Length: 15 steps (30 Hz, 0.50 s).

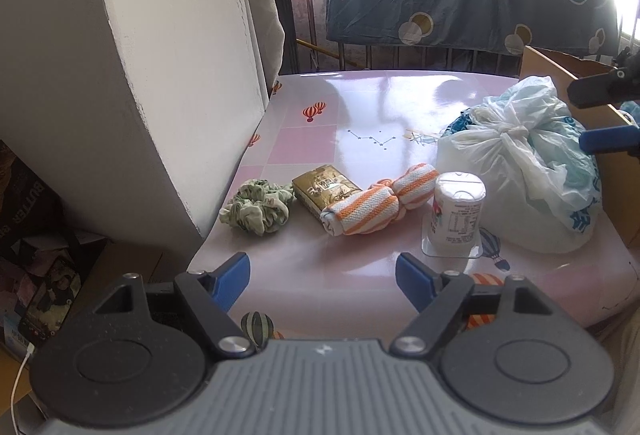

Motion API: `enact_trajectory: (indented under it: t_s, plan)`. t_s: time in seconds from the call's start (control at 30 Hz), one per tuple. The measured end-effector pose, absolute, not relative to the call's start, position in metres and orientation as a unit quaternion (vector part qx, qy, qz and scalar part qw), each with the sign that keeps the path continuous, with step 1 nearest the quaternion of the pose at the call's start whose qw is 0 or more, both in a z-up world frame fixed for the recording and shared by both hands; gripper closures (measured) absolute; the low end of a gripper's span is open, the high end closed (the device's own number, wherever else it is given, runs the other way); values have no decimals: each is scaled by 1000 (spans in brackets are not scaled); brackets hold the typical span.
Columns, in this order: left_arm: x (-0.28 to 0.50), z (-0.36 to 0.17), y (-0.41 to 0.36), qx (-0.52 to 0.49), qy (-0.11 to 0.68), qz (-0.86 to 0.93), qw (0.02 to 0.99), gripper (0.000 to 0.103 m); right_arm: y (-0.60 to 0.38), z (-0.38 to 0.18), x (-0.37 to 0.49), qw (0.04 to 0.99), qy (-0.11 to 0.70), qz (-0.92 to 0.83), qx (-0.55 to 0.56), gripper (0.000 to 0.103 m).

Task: Organize soft objects
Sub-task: 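Withdraw the right tool from the box and reach toward the yogurt cup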

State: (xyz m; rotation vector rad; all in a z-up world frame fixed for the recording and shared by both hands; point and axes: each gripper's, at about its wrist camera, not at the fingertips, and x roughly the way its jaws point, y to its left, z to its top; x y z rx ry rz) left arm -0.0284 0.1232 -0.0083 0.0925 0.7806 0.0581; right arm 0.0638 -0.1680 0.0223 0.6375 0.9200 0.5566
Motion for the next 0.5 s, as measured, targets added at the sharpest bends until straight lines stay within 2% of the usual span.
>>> enact_trajectory:
  t_s: [0.1,0.27,0.5]
  plan:
    - [-29,-13,119,44,380,23,924,22,-155,14,65,808,442,269,283,46]
    - [-24,-20,118,34,394,27,918,26,-115,6,78,824,450,284,197,43]
    - [-22,-26,130,8,407,42,912,25,-66,-4,101,854,441,272,49,34]
